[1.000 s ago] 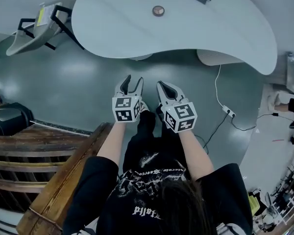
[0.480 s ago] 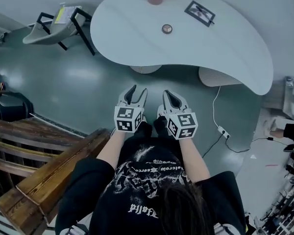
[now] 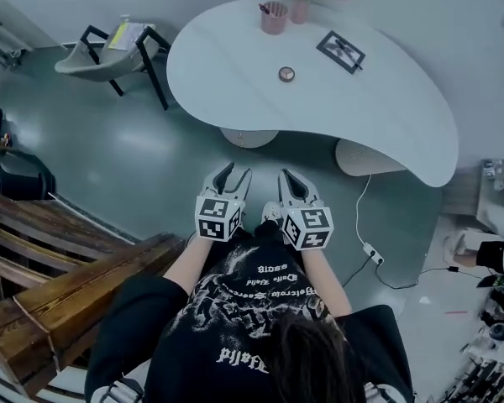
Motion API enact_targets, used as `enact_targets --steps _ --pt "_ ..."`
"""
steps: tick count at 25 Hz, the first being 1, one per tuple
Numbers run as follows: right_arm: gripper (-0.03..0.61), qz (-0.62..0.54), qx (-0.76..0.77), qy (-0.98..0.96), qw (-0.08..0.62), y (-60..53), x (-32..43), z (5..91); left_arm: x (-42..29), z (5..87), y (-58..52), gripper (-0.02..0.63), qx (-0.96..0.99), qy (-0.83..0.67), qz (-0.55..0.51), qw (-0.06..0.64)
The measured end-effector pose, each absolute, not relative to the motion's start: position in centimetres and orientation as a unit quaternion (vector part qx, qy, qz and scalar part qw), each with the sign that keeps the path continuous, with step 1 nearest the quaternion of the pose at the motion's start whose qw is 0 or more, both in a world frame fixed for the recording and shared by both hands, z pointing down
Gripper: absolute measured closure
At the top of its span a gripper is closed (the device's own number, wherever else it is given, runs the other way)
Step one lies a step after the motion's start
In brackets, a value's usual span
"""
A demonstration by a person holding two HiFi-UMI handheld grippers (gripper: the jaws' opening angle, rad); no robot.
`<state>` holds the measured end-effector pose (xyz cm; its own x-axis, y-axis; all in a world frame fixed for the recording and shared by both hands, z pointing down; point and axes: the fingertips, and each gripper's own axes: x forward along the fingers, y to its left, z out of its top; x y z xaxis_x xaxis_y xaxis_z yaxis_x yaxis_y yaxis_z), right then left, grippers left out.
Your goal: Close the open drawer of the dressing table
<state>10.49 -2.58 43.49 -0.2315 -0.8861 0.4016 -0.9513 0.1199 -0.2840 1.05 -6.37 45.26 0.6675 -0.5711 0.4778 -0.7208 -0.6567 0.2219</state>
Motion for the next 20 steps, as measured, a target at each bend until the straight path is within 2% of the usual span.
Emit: enact_targets --steps 12,14,16,20 --pt "0.552 0.224 0.606 -0.761 0.063 -2.9 11.3 42.2 0.9 42.3 -7.3 0.442 0.880 -0.410 0.149 0.186" --pt "0.552 0.221 0.607 -0.761 0.062 -2.9 11.6 42.0 0.7 42.1 -7.5 0.485 0.877 -0.421 0.146 0.181" --pt "0.552 0.219 0.608 -0.761 0.062 -2.9 11.8 41.9 0.4 41.9 -7.6 0.556 0.872 -0.433 0.144 0.174" --pt "0.552 0.212 0.603 -0.766 0.065 -2.8 12.2 42.0 0.5 41.9 -7.6 0.580 0.869 -0.443 0.139 0.173"
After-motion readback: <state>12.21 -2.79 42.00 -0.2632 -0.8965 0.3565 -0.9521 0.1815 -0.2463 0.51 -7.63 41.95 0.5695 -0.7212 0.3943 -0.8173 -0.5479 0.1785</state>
